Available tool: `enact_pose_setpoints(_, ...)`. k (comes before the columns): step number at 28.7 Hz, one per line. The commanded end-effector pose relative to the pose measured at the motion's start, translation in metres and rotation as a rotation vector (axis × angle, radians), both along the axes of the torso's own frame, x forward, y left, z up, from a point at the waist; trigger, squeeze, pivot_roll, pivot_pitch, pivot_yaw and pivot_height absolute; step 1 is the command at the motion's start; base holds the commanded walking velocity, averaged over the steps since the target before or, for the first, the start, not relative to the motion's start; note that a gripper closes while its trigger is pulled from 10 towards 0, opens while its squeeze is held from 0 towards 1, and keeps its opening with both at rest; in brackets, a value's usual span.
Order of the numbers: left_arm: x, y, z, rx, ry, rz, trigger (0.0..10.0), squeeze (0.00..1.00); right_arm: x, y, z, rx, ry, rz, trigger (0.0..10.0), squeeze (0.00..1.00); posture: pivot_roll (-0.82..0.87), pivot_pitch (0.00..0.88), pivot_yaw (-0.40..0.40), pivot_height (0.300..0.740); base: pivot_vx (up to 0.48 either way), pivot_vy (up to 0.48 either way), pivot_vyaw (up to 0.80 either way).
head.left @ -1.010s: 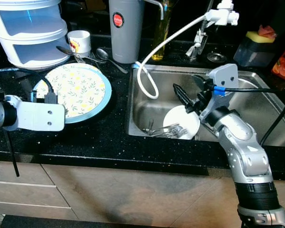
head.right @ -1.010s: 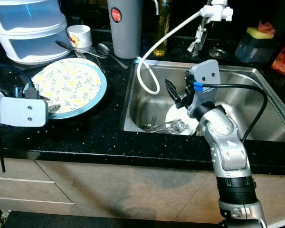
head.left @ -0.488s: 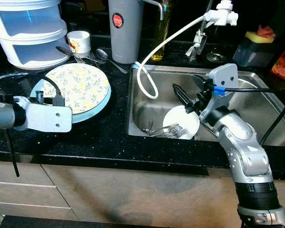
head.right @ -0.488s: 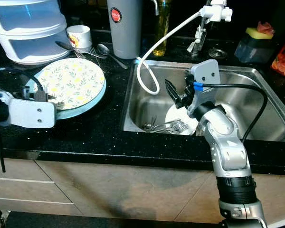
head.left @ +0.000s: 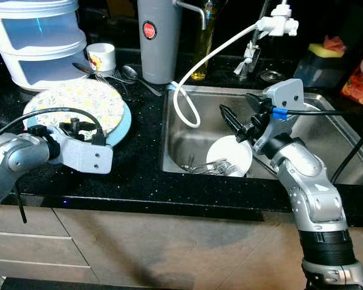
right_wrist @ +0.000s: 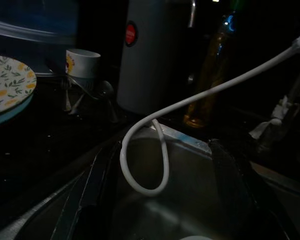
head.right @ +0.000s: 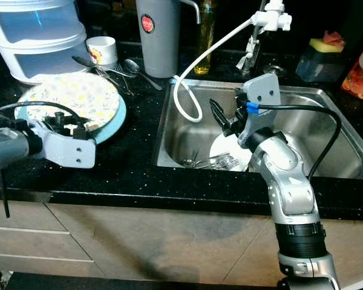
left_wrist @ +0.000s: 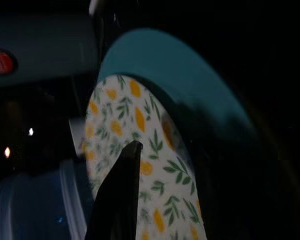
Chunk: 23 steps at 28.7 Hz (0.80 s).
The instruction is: Kitchen organization
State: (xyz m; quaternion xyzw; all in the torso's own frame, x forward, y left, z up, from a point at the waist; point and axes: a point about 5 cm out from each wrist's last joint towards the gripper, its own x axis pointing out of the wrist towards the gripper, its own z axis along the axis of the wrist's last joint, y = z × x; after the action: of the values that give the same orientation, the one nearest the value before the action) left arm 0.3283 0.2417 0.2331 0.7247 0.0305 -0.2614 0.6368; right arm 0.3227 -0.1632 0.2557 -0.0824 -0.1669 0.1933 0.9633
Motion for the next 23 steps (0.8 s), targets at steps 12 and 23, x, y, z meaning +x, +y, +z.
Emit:
enact_pose_setpoints(12,0.017,-0.008,0.001,0.011,-0.137,0.035,0.0,0.0,0.0,-0.002,-0.002,0.016,0.005,-0.008,10.0,0.0,0.11,0.069,-0.038,0.74,0.0,0.0,0.0)
enact_pose_setpoints(23,0.011,-0.05,0.071,-0.197,-0.548,-0.212,10.0,0.0,0.0,-0.002,-0.002,0.016,0.008,-0.006,10.0,0.0,0.11,0.073,-0.041,0.74,0.0,0.0,0.0)
